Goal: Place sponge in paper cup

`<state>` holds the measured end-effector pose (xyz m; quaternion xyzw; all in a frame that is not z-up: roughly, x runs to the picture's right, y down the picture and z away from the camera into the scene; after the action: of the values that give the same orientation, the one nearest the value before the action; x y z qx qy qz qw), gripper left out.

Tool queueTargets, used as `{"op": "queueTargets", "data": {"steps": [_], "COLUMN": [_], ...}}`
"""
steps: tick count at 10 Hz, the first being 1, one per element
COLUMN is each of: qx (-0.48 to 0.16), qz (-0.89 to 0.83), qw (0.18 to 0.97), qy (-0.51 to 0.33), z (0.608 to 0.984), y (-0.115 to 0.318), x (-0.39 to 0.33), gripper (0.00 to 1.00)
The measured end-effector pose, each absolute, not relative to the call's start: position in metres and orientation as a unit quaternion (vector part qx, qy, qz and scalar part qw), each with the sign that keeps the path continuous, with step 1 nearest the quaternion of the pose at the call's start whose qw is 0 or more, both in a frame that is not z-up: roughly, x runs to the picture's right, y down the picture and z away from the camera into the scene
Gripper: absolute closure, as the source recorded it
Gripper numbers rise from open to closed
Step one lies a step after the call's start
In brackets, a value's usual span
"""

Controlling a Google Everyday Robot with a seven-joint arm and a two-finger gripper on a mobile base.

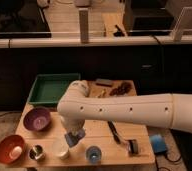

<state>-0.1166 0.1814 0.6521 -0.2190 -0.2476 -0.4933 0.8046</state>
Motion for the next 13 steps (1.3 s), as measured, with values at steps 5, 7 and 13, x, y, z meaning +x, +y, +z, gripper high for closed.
{"op": "queueTargets", "data": {"steps": [5,7,13], "qx": [-0.22,-0.223,-0.252], "qz": [-0.528,-0.545,-0.58], "qw": [0.779,0.769,0.737], "qy": [-0.255,-0.249,-0.24], "z": [0.641,0.635,0.635], "y": [0.181,0.188,0.208], "x": [-0.151,-0.166,-0.185], "gripper": [0.99,0.99,0.92]}}
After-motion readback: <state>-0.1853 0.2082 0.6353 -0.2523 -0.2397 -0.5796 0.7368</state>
